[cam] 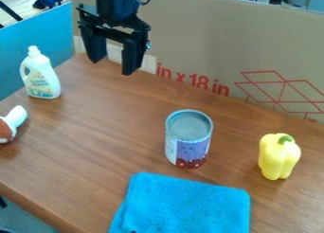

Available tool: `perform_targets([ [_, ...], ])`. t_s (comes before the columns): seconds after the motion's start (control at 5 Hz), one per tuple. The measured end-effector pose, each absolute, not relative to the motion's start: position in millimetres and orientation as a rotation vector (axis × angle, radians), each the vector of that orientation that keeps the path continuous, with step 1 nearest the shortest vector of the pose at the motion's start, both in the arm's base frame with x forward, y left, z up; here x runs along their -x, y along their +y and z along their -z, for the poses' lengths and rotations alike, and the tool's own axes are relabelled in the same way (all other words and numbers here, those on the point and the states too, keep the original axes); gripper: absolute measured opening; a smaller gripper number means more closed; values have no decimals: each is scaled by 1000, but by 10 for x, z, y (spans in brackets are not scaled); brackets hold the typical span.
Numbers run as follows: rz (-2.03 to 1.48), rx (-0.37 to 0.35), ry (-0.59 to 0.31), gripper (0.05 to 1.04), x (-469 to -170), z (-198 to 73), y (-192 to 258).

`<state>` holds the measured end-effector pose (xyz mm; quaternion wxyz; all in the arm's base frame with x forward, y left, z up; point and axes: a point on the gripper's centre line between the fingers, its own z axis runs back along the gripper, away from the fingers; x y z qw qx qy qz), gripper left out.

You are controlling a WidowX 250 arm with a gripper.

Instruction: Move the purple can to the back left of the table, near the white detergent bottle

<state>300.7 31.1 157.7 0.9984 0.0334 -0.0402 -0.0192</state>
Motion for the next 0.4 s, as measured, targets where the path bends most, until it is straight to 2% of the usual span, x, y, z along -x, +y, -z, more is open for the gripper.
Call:
perform_targets([
  [0.2,47,-64,-53,1001,-3002,-1489,306],
  [0.4,181,6,-84,1001,-3046,-1440,73],
])
